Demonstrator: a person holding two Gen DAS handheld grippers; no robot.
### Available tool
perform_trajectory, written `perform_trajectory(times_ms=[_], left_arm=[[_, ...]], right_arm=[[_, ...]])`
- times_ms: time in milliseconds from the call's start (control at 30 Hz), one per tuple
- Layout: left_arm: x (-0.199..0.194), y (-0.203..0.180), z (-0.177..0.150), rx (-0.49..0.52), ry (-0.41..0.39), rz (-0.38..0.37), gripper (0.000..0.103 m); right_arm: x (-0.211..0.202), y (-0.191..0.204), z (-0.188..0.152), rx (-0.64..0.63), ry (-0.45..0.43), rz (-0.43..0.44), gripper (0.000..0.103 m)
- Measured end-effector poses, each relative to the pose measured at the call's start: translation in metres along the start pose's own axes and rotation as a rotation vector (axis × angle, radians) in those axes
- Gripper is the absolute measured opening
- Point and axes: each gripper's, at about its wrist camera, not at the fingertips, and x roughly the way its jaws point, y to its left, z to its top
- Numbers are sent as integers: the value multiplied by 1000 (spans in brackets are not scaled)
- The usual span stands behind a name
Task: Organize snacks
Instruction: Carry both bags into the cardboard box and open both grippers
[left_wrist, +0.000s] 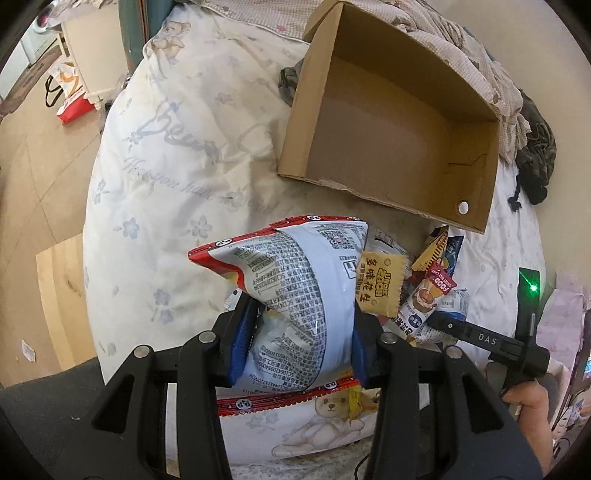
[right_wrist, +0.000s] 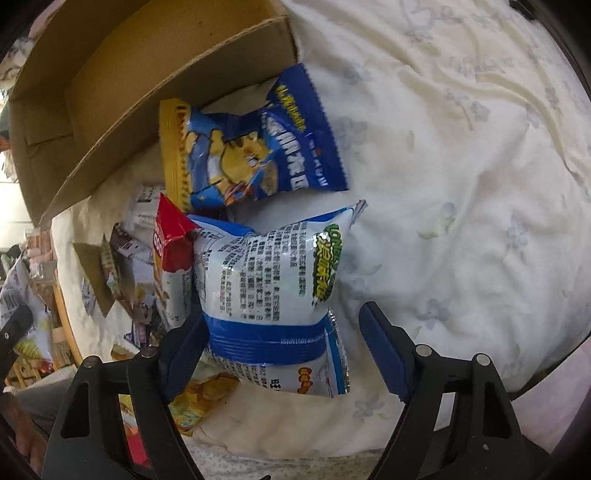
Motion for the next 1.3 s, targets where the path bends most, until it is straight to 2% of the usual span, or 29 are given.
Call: perform_trajectory(times_ms=[33,133,300,467,667,733,900,1000,1133,1200,1300], left_arm=[[0,-1,-1,2,-2,-3,40],[-3,-5,-3,31,-27,18,40],[-6,-4,-3,41,-57,45,40],[-8,-4,-5,51,-75,58,40],[-14,-11,-9,84,-110,80,40],[-16,-12,-10,93,-113,67,40],[-22,-13,-13,117,-153,91,40],[-26,-10,-12,108,-168,86,40],[-41,-11,-14,112,-236,81,40],[-52,-14,-12,114,-272,71,40],[-69,-20,-6,117,-326,61,40]], right_arm=[[-1,1,0,-5,-2,8,74],[-3,7,-1,-55,-10,-3,61],[-6,20,-9,-93,-29,-21,53],[-18,20,-17,-99,-61,-11,51],[-47,15,-29,-82,-152,-11,50],[-58,8,-31,-65,-179,9,50],[-74,-2,-38,-11,-211,98,50],[-92,0,-42,-22,-288,149,50],[-142,3,-51,-51,-518,317,50],[-155,6,-54,-66,-593,361,50],[-165,12,-52,-92,-637,384,50]])
